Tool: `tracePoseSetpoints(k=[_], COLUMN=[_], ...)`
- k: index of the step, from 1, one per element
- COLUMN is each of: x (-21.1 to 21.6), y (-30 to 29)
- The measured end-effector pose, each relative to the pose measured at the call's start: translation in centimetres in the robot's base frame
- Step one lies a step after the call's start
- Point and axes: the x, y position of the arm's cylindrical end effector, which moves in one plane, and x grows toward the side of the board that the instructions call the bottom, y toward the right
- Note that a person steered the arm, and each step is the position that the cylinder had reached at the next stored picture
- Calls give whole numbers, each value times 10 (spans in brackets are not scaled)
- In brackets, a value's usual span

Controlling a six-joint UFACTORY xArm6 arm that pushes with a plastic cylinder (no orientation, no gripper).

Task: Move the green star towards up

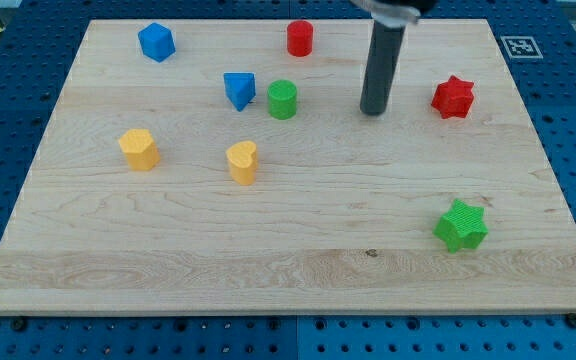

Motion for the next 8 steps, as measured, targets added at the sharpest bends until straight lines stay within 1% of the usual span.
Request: tracePoseSetpoints(k=[1, 2, 4, 6, 7, 8], x=[65, 108, 137, 200, 200, 182], y=[0, 0, 9, 22, 50, 52])
